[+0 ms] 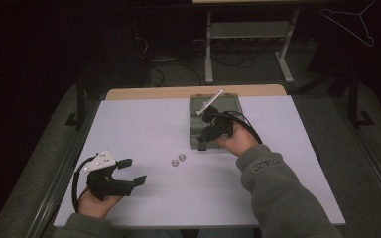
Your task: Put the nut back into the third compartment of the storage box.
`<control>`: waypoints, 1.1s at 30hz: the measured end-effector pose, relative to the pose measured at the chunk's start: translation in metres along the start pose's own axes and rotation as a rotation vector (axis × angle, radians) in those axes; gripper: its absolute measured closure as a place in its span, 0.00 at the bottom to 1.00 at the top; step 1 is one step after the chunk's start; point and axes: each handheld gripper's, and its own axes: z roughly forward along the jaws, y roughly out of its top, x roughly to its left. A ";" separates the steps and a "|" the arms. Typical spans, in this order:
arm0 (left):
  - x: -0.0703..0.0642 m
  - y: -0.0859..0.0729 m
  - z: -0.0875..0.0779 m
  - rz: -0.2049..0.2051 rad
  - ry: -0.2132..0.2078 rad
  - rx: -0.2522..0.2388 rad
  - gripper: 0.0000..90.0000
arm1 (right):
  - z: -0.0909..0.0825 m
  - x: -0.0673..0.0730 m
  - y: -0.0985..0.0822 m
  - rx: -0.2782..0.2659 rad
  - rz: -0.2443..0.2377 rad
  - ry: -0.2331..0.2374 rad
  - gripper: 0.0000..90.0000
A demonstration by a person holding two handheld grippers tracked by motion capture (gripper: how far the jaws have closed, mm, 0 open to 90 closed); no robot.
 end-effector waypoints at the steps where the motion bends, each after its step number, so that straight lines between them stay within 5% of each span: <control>1: 0.000 0.000 0.000 -0.001 0.000 0.000 0.20 | 0.003 0.004 0.001 0.001 -0.004 0.007 0.65; 19: 0.000 0.000 0.001 -0.006 -0.005 -0.002 0.20 | 0.056 0.038 0.015 0.071 -0.093 0.092 0.66; 33: 0.000 0.000 0.001 -0.006 -0.007 -0.002 0.20 | 0.086 0.040 0.018 0.120 -0.115 0.056 0.67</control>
